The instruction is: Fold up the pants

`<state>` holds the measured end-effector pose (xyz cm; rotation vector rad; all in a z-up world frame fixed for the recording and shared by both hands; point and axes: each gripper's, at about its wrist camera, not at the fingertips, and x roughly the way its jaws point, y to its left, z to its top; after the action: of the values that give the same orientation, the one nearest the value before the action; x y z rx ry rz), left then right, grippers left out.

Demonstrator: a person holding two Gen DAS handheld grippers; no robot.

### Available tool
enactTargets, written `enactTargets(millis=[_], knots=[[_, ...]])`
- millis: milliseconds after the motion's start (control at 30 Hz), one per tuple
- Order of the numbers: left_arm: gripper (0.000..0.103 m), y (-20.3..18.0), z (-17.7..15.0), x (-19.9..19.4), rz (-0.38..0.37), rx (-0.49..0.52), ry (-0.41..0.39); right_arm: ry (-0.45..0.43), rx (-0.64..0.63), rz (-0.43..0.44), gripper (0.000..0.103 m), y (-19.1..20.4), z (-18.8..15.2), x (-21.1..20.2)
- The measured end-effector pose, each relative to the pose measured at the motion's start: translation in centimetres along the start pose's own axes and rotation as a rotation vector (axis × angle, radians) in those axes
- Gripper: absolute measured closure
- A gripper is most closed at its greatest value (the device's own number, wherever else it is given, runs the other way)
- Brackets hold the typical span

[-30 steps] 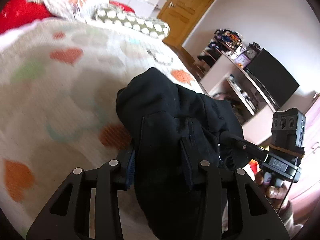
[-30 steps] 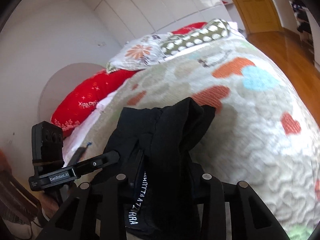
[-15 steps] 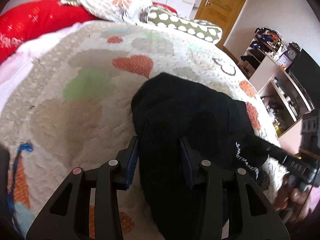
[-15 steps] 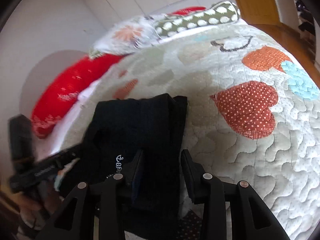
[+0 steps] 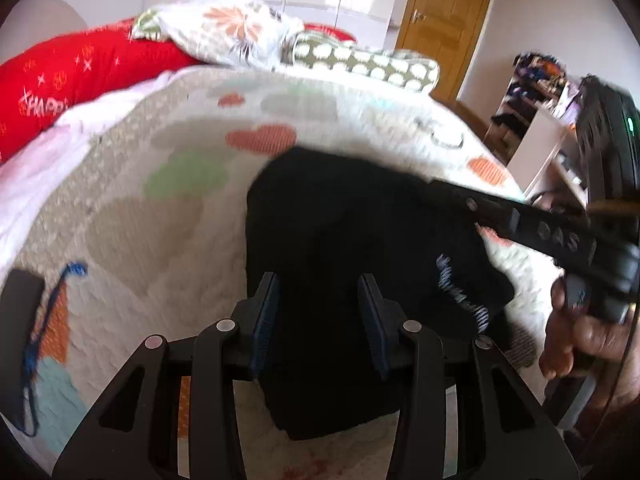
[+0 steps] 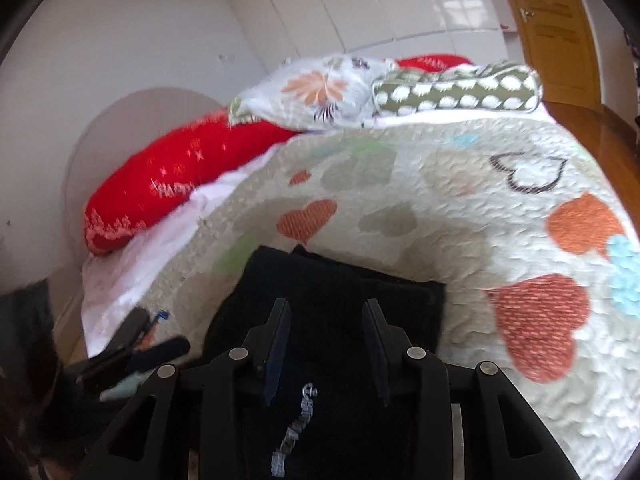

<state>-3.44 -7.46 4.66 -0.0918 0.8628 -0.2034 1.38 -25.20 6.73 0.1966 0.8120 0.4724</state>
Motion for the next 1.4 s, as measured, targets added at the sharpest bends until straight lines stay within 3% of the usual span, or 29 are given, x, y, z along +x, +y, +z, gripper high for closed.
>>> enactTargets(millis=[100, 267, 500, 633, 800, 1033, 1133, 1400], knots=[[0.048, 0.1, -0.3, 0.6, 0.007, -0.014, -0.014, 0.053, -0.008, -0.060, 0.067, -0.5, -0.3, 2.2], [0.042, 0.1, -0.3, 1.3, 0.025, -0.019, -0.015, 0.048, 0.022, -0.038, 0.067, -1.6, -0.3, 3.4], [0.042, 0.1, -0.5, 0.7, 0.039, -0.022, -0.021, 0.027, -0.020, -0.055, 0.067, -0.4, -1.0, 0.1], [0.042, 0.1, -0.8, 0.0, 0.052, -0.026, -0.028, 0.026, -0.064, -0.108, 0.067, 0.6, -3.7, -2.6], [0.042, -0.3, -1.1, -0.9, 0.077, -0.018, -0.043, 0.053, -0.106, -0.190, 0.065, 0.7, -6.9, -2.2], [0.042, -0.5, -1.5, -3.0, 0.127, -0.013, -0.083, -0.005, -0.070, -0.151, 0.064, 1.2, -6.3, -5.4], [0.042, -0.5, -1.7, -4.0, 0.148, -0.019, -0.102, -0.048, -0.068, -0.163, 0.057, 2.0, -6.2, -6.9], [0.042, -0.7, -2.6, -6.2, 0.191, -0.023, -0.143, -0.072, -0.101, -0.175, 0.053, 4.4, -6.5, -8.5]])
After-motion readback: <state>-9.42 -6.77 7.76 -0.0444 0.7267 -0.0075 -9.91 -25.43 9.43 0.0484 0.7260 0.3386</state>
